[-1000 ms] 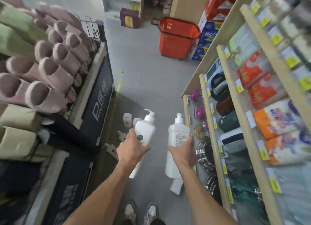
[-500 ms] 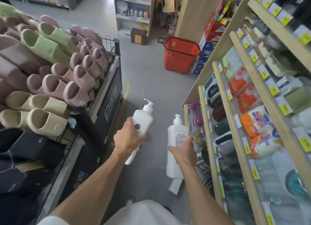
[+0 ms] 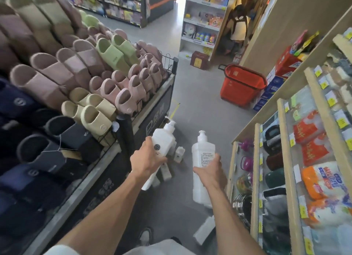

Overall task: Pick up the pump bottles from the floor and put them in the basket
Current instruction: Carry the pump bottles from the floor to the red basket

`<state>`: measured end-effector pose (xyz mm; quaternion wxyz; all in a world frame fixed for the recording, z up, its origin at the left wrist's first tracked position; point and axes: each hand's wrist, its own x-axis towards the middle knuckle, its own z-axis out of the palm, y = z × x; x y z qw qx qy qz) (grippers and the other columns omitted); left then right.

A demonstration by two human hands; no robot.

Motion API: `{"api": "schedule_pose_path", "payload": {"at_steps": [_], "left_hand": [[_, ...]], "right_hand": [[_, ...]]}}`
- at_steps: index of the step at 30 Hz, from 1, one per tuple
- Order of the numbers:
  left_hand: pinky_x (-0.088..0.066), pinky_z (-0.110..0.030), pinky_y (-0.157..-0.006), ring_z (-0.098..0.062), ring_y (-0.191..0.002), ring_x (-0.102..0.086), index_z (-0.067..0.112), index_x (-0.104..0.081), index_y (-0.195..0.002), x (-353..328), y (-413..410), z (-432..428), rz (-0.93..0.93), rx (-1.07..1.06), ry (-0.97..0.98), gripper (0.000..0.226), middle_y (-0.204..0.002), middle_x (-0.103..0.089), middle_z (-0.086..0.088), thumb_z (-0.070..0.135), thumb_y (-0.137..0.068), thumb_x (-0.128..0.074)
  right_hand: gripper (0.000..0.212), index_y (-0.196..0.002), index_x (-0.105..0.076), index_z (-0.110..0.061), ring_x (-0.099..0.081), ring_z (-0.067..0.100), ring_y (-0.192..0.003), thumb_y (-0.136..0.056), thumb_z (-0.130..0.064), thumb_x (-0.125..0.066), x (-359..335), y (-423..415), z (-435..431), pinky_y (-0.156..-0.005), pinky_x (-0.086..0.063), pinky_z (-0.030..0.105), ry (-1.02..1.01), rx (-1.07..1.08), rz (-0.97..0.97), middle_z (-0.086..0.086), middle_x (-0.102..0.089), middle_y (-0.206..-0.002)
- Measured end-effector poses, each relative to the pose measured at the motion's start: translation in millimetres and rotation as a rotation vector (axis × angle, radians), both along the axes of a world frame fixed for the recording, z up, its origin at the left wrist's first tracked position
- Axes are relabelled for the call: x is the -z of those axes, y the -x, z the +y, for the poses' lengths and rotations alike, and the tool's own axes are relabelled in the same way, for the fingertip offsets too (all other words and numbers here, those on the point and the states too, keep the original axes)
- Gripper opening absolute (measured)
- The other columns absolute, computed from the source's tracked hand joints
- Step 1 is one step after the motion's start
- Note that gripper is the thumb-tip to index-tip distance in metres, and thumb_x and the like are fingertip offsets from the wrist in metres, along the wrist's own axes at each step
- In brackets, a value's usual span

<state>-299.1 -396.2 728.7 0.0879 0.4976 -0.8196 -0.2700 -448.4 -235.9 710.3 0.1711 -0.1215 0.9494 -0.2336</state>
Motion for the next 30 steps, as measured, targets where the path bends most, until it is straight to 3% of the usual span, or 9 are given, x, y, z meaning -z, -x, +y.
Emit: {"api": "schedule_pose_path", "payload": {"at_steps": [4,7,12,15,18,30], "left_hand": [[-0.053,-0.038,-0.066,-0.028,-0.078,-0.061,0.021,-0.037,-0.112,-8,-21,8,0.036,-0.158,0.020,0.071,-0.097,-0.057,0.004,0.049,-0.063,-0.079],[-0.043,-0.033,-0.061,-0.023,-0.078,-0.057,0.021,-0.037,-0.114,-10,-42,21,0.037,-0.286,0.040,0.068,-0.099,-0.055,0.006,0.046,-0.066,-0.079],[-0.047,-0.035,-0.066,-0.027,-0.084,-0.062,0.020,-0.039,-0.112,-7,-87,52,0.039,-0.552,-0.007,0.066,-0.101,-0.058,0.003,0.045,-0.066,-0.079],[-0.051,-0.037,-0.068,-0.027,-0.079,-0.059,0.020,-0.037,-0.105,-6,-119,71,0.030,-0.698,-0.020,0.062,-0.100,-0.060,0.000,0.046,-0.065,-0.076],[-0.056,-0.044,-0.074,-0.032,-0.087,-0.065,0.019,-0.036,-0.111,-6,-154,88,0.017,-0.822,-0.017,0.069,-0.102,-0.063,-0.002,0.052,-0.065,-0.077],[-0.050,-0.040,-0.072,-0.035,-0.089,-0.064,0.020,-0.035,-0.110,-17,-291,175,-0.004,-1.219,0.000,0.068,-0.099,-0.058,0.000,0.050,-0.065,-0.076]], "right_hand": [[0.078,-0.125,-0.034,-0.022,-0.056,0.028,-0.083,-0.067,-0.044,-0.082,-3,1,-17,-0.071,-0.042,0.033,-0.002,-0.185,0.009,0.002,-0.058,-0.110],[0.080,-0.127,-0.034,-0.022,-0.054,0.027,-0.083,-0.069,-0.045,-0.084,-7,-6,-30,-0.072,-0.041,0.033,0.015,-0.322,0.020,0.002,-0.059,-0.111],[0.082,-0.125,-0.034,-0.023,-0.059,0.034,-0.103,-0.062,-0.048,-0.081,-8,-34,-49,-0.076,-0.045,0.039,0.013,-0.580,0.054,0.003,-0.058,-0.116],[0.080,-0.127,-0.035,-0.018,-0.060,0.036,-0.107,-0.067,-0.043,-0.082,-10,-60,-57,-0.083,-0.044,0.041,0.009,-0.721,0.043,0.006,-0.059,-0.119],[0.079,-0.130,-0.035,-0.020,-0.060,0.035,-0.108,-0.070,-0.043,-0.080,-13,-88,-61,-0.082,-0.041,0.039,0.000,-0.844,0.047,0.005,-0.057,-0.121],[0.080,-0.127,-0.031,-0.023,-0.063,0.032,-0.100,-0.069,-0.050,-0.080,-21,-231,-60,-0.087,-0.051,0.045,0.020,-1.212,0.045,0.004,-0.058,-0.114]]}}
